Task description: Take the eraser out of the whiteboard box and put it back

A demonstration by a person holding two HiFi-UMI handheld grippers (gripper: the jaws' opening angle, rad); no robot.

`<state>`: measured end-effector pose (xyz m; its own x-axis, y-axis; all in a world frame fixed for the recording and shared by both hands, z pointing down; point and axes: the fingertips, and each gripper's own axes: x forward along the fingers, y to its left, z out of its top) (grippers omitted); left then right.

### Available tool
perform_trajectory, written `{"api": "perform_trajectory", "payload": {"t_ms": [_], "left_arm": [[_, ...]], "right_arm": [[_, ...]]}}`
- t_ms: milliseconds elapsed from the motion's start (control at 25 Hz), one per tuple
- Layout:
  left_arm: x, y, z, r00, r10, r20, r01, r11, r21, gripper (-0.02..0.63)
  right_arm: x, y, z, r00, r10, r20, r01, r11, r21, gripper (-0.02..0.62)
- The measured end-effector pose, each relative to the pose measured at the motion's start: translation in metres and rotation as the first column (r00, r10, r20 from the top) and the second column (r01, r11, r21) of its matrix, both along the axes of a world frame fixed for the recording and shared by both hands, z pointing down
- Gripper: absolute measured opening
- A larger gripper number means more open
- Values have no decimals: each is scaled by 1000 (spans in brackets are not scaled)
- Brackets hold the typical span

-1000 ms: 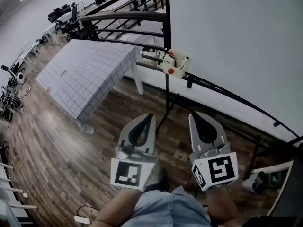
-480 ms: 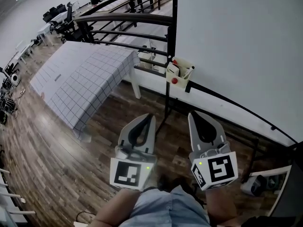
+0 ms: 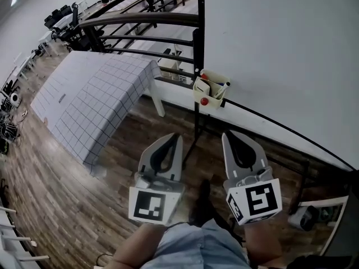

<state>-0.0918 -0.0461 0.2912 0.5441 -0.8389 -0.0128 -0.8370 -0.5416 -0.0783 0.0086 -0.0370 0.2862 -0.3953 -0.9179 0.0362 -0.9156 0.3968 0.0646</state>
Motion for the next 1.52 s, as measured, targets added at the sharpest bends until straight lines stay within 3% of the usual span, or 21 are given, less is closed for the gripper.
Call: {"api": "perform_trajectory", "payload": {"t_ms": [600,920,1120,1520], "left_arm": [[24,-117,-19,998,-45,40,43,998,43,-2],[28,-149,-25,996,-84,27,83,995,50,-2],[22,-166,-20,994,-107,7,107,993,44,-2],[10,-209,-4,998,-69,-14,69,998,6,-2]], "right_arm": [[10,-121,2,996,-92,-14,92,996,-22,6],[7,-157,3,989,-143,-34,142,989,-35,26],[3,-175,14,988,-150,-42,146,987,-72,55],[-12,-212,44,982,-162,-92,146,975,-166,129]]}}
